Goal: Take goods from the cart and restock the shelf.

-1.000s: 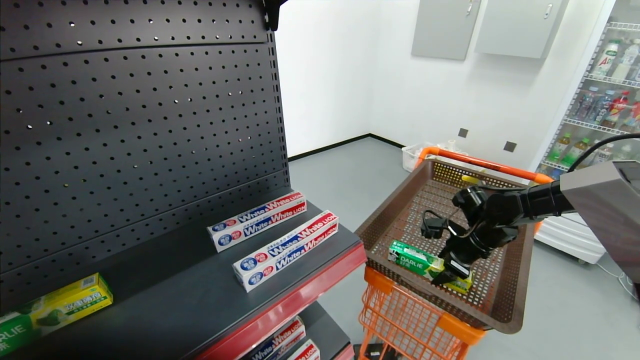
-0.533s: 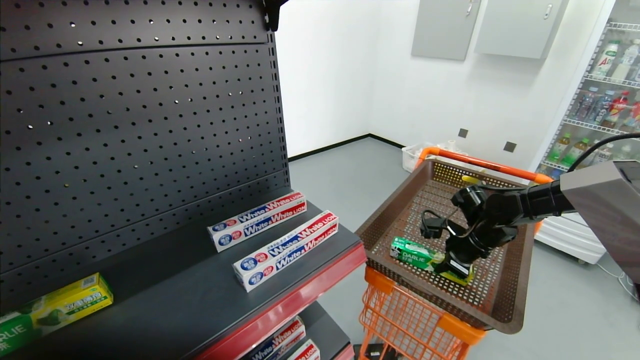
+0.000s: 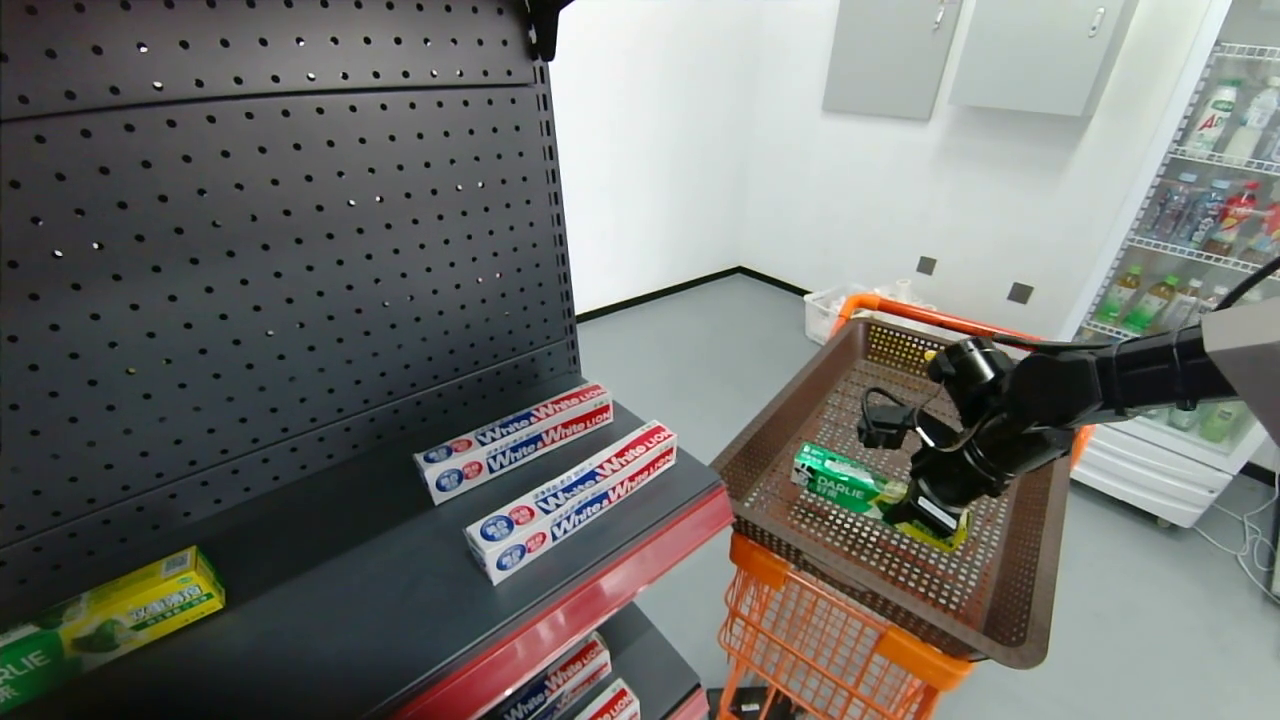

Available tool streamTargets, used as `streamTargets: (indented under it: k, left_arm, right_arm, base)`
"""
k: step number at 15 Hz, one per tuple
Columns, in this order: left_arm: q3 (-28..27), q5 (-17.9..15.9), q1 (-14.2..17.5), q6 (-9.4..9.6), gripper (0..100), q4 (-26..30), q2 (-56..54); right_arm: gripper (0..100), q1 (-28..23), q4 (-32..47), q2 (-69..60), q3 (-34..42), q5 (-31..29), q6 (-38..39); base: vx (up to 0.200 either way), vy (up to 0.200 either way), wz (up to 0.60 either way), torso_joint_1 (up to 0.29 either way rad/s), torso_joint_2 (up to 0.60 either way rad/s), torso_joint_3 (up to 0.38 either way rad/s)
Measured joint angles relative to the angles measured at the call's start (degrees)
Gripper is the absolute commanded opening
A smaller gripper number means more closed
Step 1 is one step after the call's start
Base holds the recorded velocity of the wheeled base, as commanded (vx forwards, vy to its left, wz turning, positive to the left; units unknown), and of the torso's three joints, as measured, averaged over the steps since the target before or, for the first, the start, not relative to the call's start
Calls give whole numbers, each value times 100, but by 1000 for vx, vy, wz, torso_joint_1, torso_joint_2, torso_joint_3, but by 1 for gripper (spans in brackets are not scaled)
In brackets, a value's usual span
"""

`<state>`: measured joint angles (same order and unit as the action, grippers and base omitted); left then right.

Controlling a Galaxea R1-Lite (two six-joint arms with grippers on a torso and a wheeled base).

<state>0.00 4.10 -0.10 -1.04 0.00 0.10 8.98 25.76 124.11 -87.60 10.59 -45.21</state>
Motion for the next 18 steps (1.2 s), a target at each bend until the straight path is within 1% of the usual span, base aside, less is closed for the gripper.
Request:
streamTargets:
  k: [4,6,9,13,16,18]
  left_arm:
    - [0,0,0,0,100,0,0]
    - [0,2,0,0,100,0,0]
    - [0,2,0,0,100,0,0]
    - [0,0,0,0,100,0,0]
    - [0,0,0,0,100,0,0]
    - [0,0,2,0,100,0,0]
  right_arm:
    - [0,188,-83,-848,664,-1,607]
    - [0,269,-327,-1389,1145,-6,980]
    - [0,308,-951,-2267,2126,-1,1440]
    - [0,302,-1509,-3423,3355,5,1933]
    - [0,335,-1808,-4350,4108,-1,2584]
    - [0,328,-1851,-4977,4563,-17,2994]
  base:
    - [0,0,0,0,0,0]
    - [0,0,0,0,0,0]
    - [0,0,0,0,0,0]
    - [0,0,0,0,0,0]
    - [0,0,0,0,0,0]
    - [0,0,0,0,0,0]
